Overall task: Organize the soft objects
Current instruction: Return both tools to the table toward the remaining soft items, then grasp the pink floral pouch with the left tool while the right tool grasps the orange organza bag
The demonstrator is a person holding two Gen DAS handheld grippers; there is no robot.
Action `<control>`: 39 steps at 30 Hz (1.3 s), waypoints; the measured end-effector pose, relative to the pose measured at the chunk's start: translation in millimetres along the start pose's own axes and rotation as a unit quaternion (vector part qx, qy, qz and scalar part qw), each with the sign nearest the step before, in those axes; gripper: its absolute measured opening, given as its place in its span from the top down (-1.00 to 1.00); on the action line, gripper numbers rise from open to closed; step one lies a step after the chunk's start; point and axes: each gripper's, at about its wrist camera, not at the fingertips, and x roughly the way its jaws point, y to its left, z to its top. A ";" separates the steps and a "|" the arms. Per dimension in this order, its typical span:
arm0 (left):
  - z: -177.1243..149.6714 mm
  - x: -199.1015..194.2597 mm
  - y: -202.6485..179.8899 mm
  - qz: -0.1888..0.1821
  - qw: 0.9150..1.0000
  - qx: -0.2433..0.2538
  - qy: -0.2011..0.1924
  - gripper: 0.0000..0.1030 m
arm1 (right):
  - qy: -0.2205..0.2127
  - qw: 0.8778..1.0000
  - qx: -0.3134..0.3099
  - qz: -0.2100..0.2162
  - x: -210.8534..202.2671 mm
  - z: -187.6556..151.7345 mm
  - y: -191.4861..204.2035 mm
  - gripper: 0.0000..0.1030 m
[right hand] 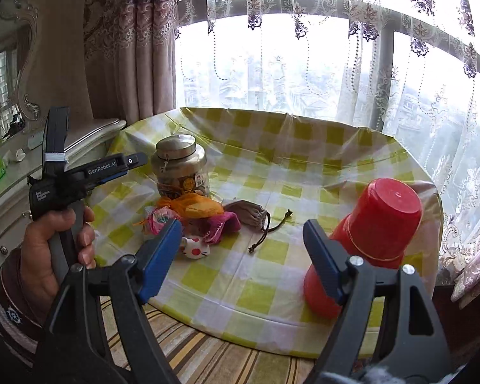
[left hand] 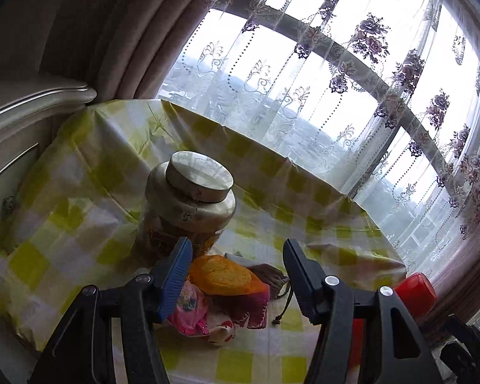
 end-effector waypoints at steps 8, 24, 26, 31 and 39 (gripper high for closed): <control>-29.3 37.0 41.0 0.010 0.999 -0.018 0.037 0.18 | 0.007 1.000 0.002 0.003 49.6 24.1 13.7 -0.56; -67.1 79.6 58.0 -0.004 0.993 -0.022 0.115 0.34 | 0.059 0.996 -0.062 0.008 148.2 14.8 47.9 -0.56; -70.7 82.8 56.2 -0.005 0.992 -0.022 0.124 0.36 | 0.068 0.995 -0.071 0.007 160.3 12.4 49.9 -0.56; -82.5 96.0 55.0 -0.011 0.987 -0.018 0.159 0.36 | 0.092 0.988 -0.120 0.006 190.5 3.4 61.9 -0.56; -86.4 102.9 67.3 -0.044 0.982 -0.052 0.178 0.51 | 0.107 0.967 -0.229 0.005 229.1 -12.3 92.0 -0.56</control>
